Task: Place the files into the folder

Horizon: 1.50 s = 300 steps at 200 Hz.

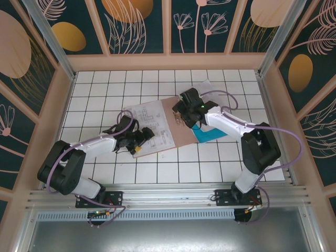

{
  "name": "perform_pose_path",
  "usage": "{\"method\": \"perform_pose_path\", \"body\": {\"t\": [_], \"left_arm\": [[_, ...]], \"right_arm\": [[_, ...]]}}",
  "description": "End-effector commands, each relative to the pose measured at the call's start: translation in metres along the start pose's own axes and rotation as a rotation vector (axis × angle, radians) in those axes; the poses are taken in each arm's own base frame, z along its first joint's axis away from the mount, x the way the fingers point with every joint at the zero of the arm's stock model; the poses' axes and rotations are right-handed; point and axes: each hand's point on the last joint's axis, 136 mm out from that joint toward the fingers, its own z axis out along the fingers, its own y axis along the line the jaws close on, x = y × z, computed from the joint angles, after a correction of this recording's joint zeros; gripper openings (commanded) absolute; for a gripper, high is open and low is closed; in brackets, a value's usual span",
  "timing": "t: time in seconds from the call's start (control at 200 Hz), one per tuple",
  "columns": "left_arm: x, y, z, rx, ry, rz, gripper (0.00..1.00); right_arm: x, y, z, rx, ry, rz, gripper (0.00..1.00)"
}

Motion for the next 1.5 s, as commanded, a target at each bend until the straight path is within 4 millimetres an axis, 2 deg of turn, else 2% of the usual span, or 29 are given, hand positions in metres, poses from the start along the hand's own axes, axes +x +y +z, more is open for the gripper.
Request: {"method": "perform_pose_path", "body": {"t": [0.0, 0.235, 0.375, 0.66, 0.861, 1.031, 1.101, 1.181, 1.311, 1.396, 1.496], "left_arm": [[0.008, 0.038, 0.003, -0.154, 0.022, -0.023, 0.92], [0.008, 0.040, 0.002, -0.163, 0.021, -0.022, 0.92], [0.007, 0.044, 0.000, -0.177, 0.014, -0.020, 0.92], [-0.004, 0.061, -0.013, -0.193, -0.016, -0.046, 0.92], [-0.016, 0.070, -0.021, -0.214, -0.036, -0.045, 0.92], [-0.023, 0.068, -0.021, -0.211, -0.041, -0.045, 0.92], [-0.026, 0.065, -0.022, -0.210, -0.045, -0.043, 0.92], [-0.029, 0.062, -0.022, -0.207, -0.047, -0.037, 0.92], [-0.032, 0.059, -0.023, -0.206, -0.052, -0.031, 0.92], [-0.033, 0.058, -0.023, -0.206, -0.053, -0.030, 0.93], [-0.035, 0.059, -0.022, -0.209, -0.055, -0.027, 0.93]], "right_arm": [[0.022, 0.002, 0.014, -0.068, 0.093, 0.038, 0.77], [0.018, 0.030, 0.036, -0.137, 0.150, 0.013, 0.77], [0.008, 0.042, 0.052, -0.139, 0.152, 0.013, 0.76], [-0.014, 0.072, 0.071, -0.168, 0.138, -0.010, 0.74], [-0.007, 0.091, 0.088, -0.213, 0.210, -0.010, 0.73], [-0.001, 0.090, 0.099, -0.215, 0.239, 0.020, 0.73], [-0.004, 0.093, 0.095, -0.215, 0.219, 0.021, 0.72], [-0.014, 0.093, 0.081, -0.200, 0.153, 0.005, 0.72], [-0.022, 0.076, 0.055, -0.190, 0.079, 0.017, 0.74], [-0.011, 0.063, 0.044, -0.211, 0.103, 0.037, 0.75], [0.010, 0.061, 0.033, -0.256, 0.144, 0.024, 0.73]]}}
